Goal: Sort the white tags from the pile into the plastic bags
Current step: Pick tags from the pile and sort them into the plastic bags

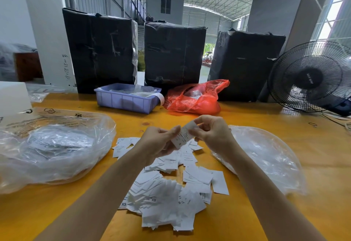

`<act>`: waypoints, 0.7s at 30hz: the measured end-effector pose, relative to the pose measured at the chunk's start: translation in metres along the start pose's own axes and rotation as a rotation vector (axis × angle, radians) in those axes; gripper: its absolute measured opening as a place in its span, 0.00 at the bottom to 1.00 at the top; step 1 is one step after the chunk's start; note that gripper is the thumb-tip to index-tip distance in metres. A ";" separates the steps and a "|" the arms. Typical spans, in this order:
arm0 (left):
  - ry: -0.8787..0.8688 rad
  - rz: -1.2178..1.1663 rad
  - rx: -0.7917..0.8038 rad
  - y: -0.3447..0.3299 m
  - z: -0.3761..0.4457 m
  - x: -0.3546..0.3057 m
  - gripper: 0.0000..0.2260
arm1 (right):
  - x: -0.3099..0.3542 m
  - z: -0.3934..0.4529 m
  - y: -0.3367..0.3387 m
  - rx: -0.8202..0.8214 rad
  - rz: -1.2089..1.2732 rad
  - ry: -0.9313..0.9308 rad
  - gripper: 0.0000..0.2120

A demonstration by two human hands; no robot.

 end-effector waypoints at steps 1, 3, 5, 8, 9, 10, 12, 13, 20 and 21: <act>-0.001 0.015 -0.009 0.000 0.000 0.001 0.15 | 0.000 -0.001 -0.003 0.023 -0.008 0.001 0.03; -0.008 0.066 -0.026 0.000 0.001 0.002 0.15 | 0.000 -0.003 -0.011 0.095 -0.013 -0.002 0.08; -0.009 0.095 -0.035 -0.001 0.001 0.005 0.17 | 0.001 -0.005 -0.020 0.169 -0.018 0.002 0.11; 0.011 0.049 -0.059 -0.001 0.001 0.008 0.17 | -0.002 -0.005 -0.027 0.191 -0.019 -0.030 0.18; 0.024 0.007 -0.072 0.000 0.002 0.009 0.16 | -0.002 -0.004 -0.026 0.169 -0.011 -0.036 0.21; 0.038 -0.037 -0.086 0.002 0.002 0.009 0.16 | -0.001 -0.004 -0.024 0.131 0.000 -0.030 0.23; 0.068 -0.102 -0.108 0.004 0.002 0.009 0.18 | 0.002 -0.004 -0.021 0.035 0.020 0.010 0.21; 0.081 -0.117 -0.115 0.004 0.002 0.009 0.19 | 0.004 -0.005 -0.020 0.007 0.020 0.028 0.19; 0.114 -0.134 -0.106 0.005 0.001 0.010 0.27 | 0.008 -0.008 -0.028 0.102 -0.010 0.057 0.19; 0.108 -0.135 -0.112 0.005 0.001 0.010 0.24 | 0.009 -0.008 -0.029 0.111 -0.007 0.063 0.19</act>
Point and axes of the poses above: each hand's wrist, its own z-axis towards the middle knuckle, its own y-axis out of the back of the hand, x = y × z, the point moved 6 cm from there along z, towards the middle knuckle, and after that the axes turned 1 degree about -y, right-handed, at the moved point
